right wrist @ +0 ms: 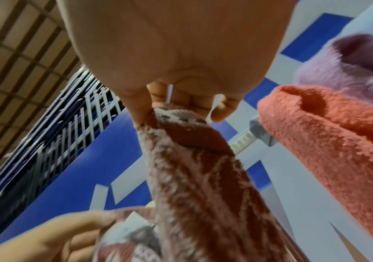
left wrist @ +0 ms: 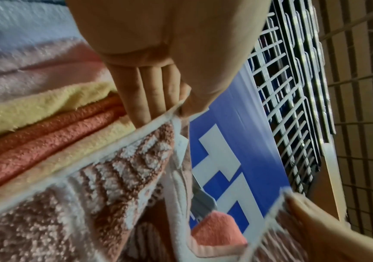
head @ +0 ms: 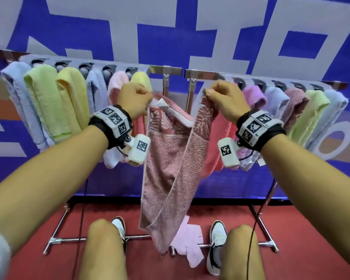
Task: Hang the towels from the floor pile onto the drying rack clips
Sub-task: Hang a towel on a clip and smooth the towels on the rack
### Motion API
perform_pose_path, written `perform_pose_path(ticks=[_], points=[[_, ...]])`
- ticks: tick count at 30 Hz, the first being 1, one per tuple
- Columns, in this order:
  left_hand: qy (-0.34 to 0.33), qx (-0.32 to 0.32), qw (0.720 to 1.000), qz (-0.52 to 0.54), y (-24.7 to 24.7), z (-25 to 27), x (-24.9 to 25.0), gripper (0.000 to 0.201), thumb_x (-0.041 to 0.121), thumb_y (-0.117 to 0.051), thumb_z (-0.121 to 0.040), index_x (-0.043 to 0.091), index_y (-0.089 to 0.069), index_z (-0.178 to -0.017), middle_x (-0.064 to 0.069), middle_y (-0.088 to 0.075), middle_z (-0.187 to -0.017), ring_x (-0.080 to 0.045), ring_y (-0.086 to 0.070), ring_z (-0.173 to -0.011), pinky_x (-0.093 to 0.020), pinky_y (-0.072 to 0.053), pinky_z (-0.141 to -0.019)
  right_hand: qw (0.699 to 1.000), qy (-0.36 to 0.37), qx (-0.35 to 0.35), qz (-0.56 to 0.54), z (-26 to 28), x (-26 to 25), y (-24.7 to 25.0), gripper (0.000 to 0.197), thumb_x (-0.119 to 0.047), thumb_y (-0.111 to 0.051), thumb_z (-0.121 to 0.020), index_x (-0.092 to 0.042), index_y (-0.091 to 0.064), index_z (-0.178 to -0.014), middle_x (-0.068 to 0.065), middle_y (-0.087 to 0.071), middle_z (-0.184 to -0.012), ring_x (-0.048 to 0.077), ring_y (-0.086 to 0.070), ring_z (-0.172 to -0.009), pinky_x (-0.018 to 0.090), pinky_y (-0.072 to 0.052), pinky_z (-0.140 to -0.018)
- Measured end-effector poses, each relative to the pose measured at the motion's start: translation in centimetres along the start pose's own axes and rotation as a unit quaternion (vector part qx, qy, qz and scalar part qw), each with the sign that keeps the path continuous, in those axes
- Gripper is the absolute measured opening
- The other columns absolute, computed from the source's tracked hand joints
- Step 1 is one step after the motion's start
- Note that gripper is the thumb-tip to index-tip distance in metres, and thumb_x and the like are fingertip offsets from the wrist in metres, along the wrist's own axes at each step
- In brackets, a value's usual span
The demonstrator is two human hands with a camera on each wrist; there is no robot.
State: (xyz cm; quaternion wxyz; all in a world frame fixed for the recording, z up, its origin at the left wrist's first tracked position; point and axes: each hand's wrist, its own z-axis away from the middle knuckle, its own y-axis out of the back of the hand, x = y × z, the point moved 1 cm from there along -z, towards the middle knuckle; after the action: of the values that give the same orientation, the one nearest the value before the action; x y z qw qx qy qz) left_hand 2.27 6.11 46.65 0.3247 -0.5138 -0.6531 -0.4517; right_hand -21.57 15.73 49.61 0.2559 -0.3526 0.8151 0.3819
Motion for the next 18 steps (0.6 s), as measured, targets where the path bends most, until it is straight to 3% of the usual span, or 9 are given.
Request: perform_pose_path(ticks=[4, 8, 11, 14, 18], points=[[-0.004, -0.054, 0.999, -0.004, -2.1, 0.9, 0.9, 0.017, 0.018, -0.068, -0.08, 0.011, -0.072, -0.065, -0.002, -0.061, -0.057, -0.023, -0.062, -0.057, -0.05, -0.062, -0.07, 0.995, 0.053, -0.054, 0.066, -0.2, -0.4, -2.0, 0.016, -0.022, -0.064, -0.093, -0.013, -0.064, -0.08, -0.008, -0.06, -0.07, -0.007, -0.05, -0.06, 0.017, -0.043, -0.063], [0.011, -0.107, 0.992, 0.062, -4.3, 1.7, 2.0, 0.017, 0.012, -0.066, -0.092, -0.003, -0.07, -0.097, -0.016, -0.063, -0.078, -0.016, -0.059, -0.057, -0.026, -0.054, -0.053, 0.987, 0.082, -0.092, 0.108, -0.4, -0.8, -3.3, 0.02, -0.031, -0.065, -0.091, -0.013, -0.069, -0.085, 0.005, -0.07, -0.08, 0.013, -0.062, -0.071, 0.028, -0.049, -0.068], [0.016, -0.133, 0.985, 0.11, -4.9, 2.5, 2.3, 0.021, 0.012, -0.064, -0.095, -0.007, -0.069, -0.104, -0.02, -0.063, -0.08, -0.016, -0.062, -0.058, -0.024, -0.053, -0.052, 0.983, 0.096, -0.106, 0.115, -0.3, -0.6, -3.9, 0.021, -0.035, -0.064, -0.091, -0.015, -0.069, -0.085, 0.004, -0.068, -0.078, 0.016, -0.061, -0.07, 0.028, -0.047, -0.066], [0.026, -0.152, 0.977, 0.144, -5.3, 3.5, 2.0, 0.019, 0.011, -0.061, -0.097, -0.005, -0.069, -0.105, -0.012, -0.064, -0.072, -0.007, -0.061, -0.05, -0.021, -0.052, -0.05, 0.982, 0.099, -0.104, 0.124, 0.0, 0.3, -4.2, 0.02, -0.035, -0.063, -0.093, -0.018, -0.066, -0.084, -0.002, -0.065, -0.075, 0.012, -0.057, -0.068, 0.026, -0.045, -0.064], [0.059, -0.183, 0.964, 0.183, -5.7, 4.6, 0.6, 0.016, 0.009, -0.055, -0.1, 0.001, -0.067, -0.107, -0.013, -0.07, -0.083, -0.01, -0.07, -0.061, -0.023, -0.058, -0.057, 0.978, 0.089, -0.119, 0.143, 0.8, 1.9, -4.6, 0.02, -0.031, -0.062, -0.095, -0.014, -0.067, -0.086, -0.004, -0.063, -0.074, 0.011, -0.055, -0.068, 0.025, -0.042, -0.064]])
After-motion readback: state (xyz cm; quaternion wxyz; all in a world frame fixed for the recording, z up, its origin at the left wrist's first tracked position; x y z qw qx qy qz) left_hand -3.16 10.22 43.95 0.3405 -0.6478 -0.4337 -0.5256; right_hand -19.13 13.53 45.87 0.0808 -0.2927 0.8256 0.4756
